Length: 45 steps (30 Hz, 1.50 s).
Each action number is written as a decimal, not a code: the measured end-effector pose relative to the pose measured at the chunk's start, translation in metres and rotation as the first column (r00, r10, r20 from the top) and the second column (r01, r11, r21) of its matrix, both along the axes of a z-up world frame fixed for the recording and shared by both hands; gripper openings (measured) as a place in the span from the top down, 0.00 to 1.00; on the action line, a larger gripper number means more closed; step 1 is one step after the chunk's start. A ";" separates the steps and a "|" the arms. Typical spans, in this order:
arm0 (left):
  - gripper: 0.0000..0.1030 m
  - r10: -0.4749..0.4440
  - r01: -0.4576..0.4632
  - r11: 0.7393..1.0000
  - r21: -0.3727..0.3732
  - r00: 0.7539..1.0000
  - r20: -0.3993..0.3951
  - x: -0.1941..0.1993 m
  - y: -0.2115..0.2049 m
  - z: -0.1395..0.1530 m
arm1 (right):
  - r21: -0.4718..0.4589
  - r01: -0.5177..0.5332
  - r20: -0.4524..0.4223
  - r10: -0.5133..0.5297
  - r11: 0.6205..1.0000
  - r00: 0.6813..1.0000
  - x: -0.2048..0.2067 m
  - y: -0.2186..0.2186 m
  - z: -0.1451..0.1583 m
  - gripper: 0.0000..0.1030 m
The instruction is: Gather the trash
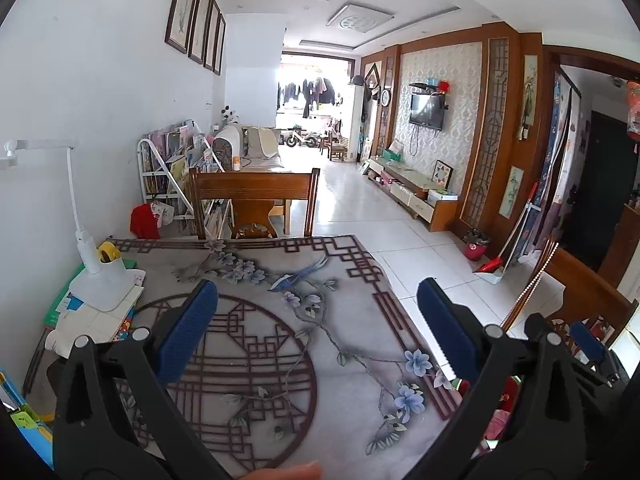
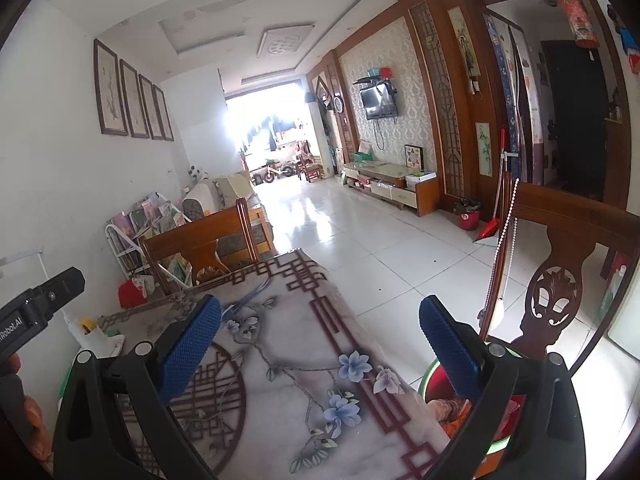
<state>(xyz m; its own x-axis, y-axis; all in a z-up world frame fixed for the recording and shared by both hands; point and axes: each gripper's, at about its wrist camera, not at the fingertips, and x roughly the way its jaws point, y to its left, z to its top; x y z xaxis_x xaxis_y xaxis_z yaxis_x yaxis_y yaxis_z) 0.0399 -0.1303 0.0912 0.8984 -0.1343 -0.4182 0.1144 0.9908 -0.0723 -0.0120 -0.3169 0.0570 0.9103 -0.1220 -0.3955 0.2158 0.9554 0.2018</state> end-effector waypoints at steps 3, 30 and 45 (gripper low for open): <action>0.05 -0.005 0.005 1.000 -0.002 1.000 -0.002 -0.001 0.005 0.000 | 0.001 0.003 -0.002 -0.003 1.000 1.000 -0.002 0.007 -0.001 0.07; 0.05 -0.009 0.008 0.999 -0.031 1.000 -0.028 -0.001 0.020 -0.005 | -0.011 -0.018 -0.035 0.018 1.000 0.999 0.002 0.017 -0.007 0.07; 0.05 -0.010 0.009 1.000 -0.029 0.999 -0.036 -0.003 0.018 -0.006 | -0.014 -0.020 -0.045 0.019 1.000 0.999 0.001 0.016 -0.008 0.07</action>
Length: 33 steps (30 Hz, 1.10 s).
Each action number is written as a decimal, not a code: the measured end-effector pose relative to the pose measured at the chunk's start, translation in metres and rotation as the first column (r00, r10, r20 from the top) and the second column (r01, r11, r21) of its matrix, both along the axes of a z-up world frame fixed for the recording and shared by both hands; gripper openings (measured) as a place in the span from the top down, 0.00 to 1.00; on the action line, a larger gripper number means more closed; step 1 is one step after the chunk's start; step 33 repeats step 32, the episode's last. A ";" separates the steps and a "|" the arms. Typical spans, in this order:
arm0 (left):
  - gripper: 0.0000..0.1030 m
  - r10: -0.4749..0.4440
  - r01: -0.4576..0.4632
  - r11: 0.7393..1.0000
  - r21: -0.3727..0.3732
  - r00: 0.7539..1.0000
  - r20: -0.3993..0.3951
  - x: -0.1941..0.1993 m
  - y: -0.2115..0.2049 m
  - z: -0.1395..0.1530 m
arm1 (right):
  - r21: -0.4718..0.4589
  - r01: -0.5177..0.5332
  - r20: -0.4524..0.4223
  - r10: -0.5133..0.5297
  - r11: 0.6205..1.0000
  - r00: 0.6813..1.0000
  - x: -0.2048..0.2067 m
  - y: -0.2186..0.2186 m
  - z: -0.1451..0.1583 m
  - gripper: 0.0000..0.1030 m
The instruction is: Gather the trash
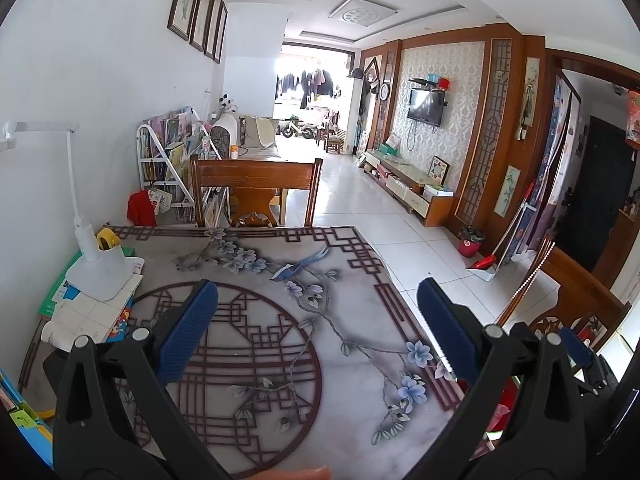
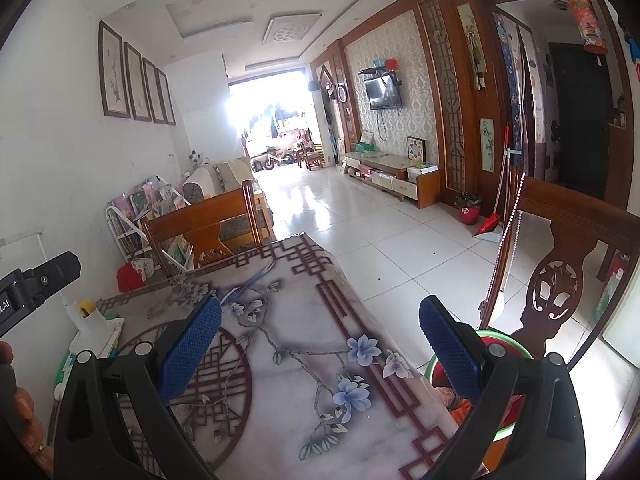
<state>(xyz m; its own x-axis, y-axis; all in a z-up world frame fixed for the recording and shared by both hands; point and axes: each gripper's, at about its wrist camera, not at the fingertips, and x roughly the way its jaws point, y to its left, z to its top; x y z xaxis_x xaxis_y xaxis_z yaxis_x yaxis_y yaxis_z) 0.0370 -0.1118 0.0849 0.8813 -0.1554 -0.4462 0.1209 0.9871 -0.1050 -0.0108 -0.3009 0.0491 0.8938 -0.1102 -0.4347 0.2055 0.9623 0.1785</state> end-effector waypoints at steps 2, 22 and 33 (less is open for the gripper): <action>0.05 -0.001 0.001 1.000 0.000 1.000 0.000 0.000 0.000 0.000 | 0.000 -0.001 -0.003 0.001 1.000 1.000 -0.001 -0.001 -0.001 0.07; 0.05 -0.001 0.001 1.000 -0.007 0.999 -0.033 -0.002 -0.002 -0.006 | 0.009 -0.027 -0.056 0.027 1.000 0.998 0.002 -0.002 -0.013 0.07; 0.05 0.021 -0.027 0.999 -0.043 0.989 -0.147 0.009 0.020 -0.052 | -0.029 -0.156 -0.280 0.142 0.987 0.950 0.049 0.012 -0.098 0.07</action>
